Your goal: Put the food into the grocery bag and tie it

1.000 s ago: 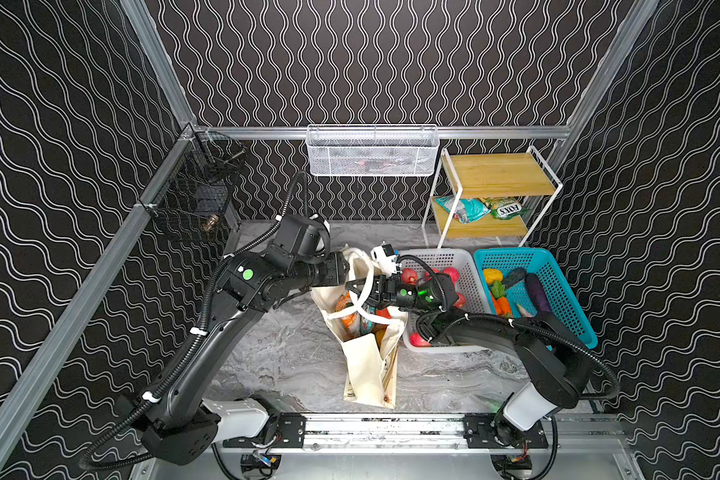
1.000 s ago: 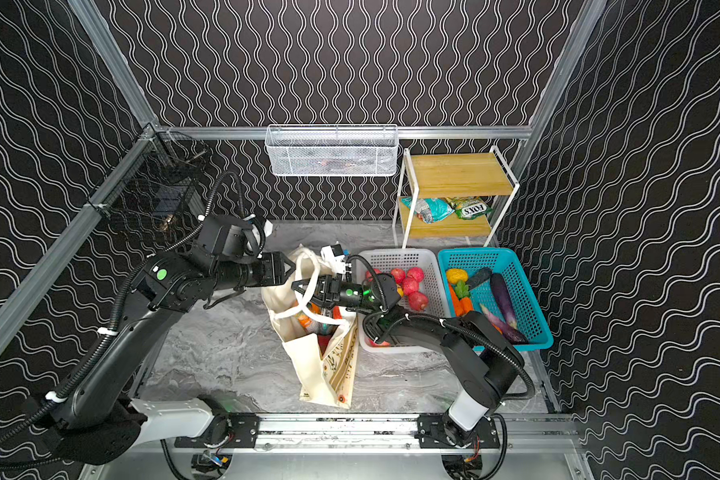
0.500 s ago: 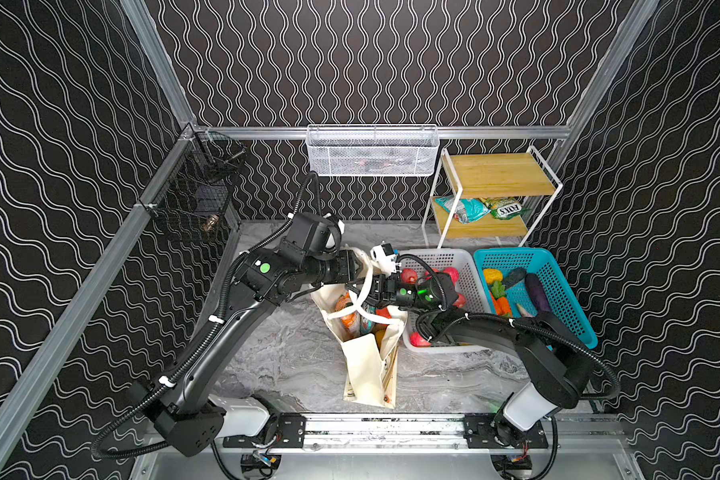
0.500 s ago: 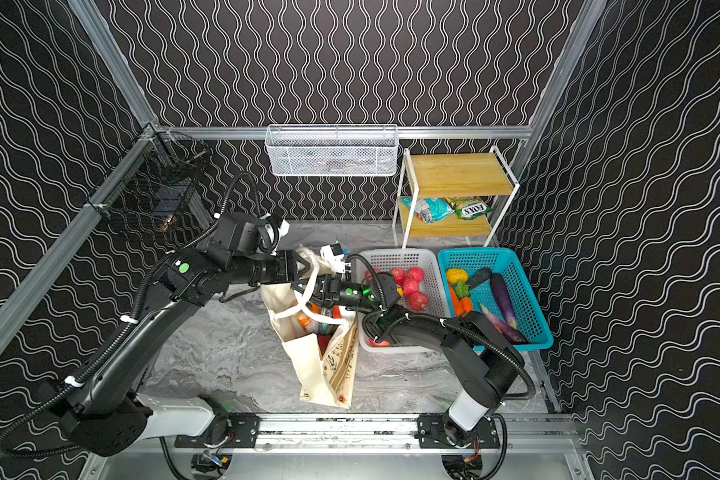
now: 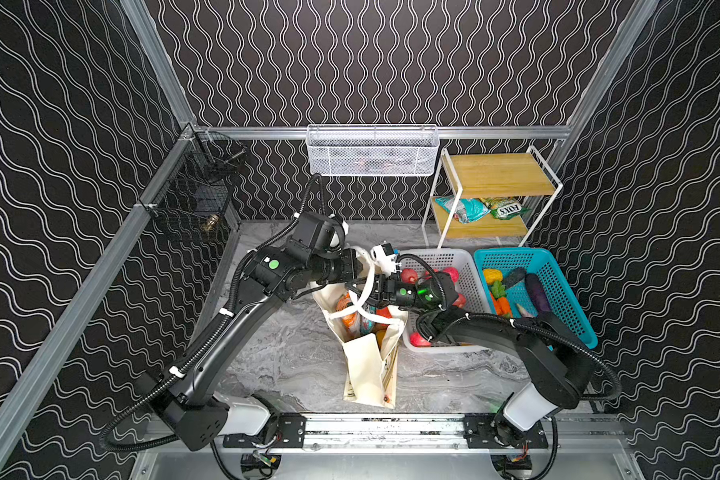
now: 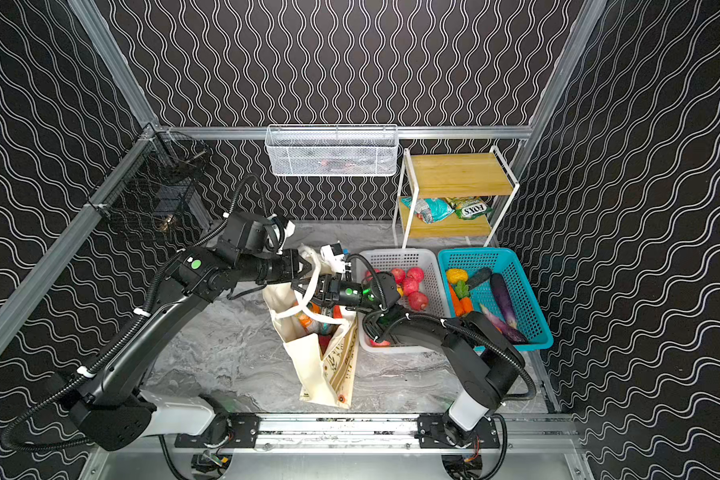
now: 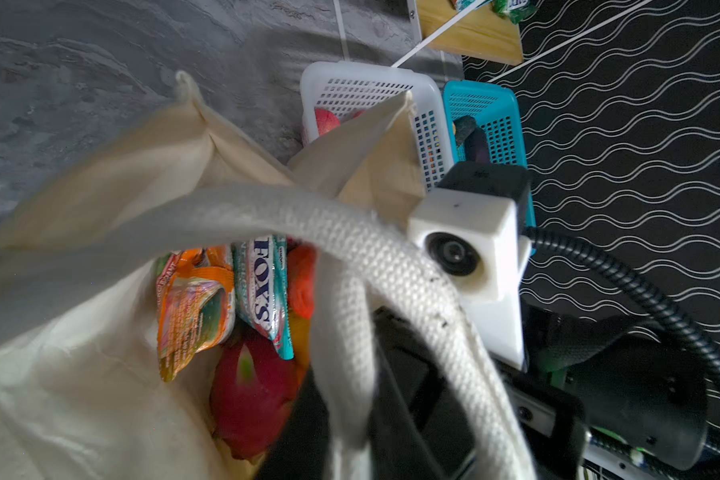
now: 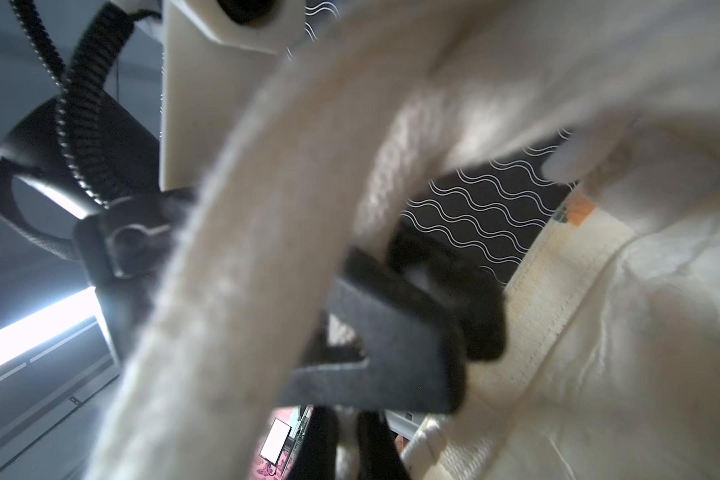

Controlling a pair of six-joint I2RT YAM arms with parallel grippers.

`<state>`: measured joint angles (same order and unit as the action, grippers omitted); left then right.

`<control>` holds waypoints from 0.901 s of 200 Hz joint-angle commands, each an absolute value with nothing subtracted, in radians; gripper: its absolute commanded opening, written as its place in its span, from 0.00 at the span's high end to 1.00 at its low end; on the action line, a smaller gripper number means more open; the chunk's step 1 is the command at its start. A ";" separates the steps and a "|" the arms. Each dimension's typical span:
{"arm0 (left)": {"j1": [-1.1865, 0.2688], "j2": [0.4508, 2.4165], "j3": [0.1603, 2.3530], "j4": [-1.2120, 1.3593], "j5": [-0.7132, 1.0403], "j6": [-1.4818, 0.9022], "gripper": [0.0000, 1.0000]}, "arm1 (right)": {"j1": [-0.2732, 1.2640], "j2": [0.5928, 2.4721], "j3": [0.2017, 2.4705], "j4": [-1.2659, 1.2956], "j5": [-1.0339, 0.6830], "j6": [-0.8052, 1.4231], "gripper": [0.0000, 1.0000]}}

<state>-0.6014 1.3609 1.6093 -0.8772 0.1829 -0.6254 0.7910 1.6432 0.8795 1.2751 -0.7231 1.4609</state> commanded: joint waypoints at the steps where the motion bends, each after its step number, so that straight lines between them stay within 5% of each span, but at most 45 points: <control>1: -0.598 1.355 1.621 -0.857 0.179 -0.628 1.00 | 0.793 1.634 0.878 1.312 -0.736 1.460 0.88; 33: -0.598 1.332 1.668 -0.893 0.140 -0.603 1.00 | 0.784 1.552 0.861 1.151 -0.732 1.345 0.65; 88: -0.597 1.336 1.733 -0.916 0.176 -0.595 1.00 | 0.747 1.338 0.889 0.622 -0.652 0.982 0.50; 110: -0.598 1.359 1.789 -0.986 0.155 -0.574 1.00 | 0.738 1.285 0.920 0.460 -0.610 0.862 0.52; 131: -0.599 1.398 1.864 -1.088 0.104 -0.538 1.00 | 0.736 1.281 0.959 0.337 -0.582 0.744 0.66; 156: -0.615 1.441 1.928 -1.194 0.040 -0.503 1.00 | 0.735 1.303 0.953 0.369 -0.638 0.650 0.82; 180: -0.659 1.479 1.976 -1.272 -0.043 -0.488 1.00 | 0.737 1.313 0.930 0.408 -0.673 0.574 0.87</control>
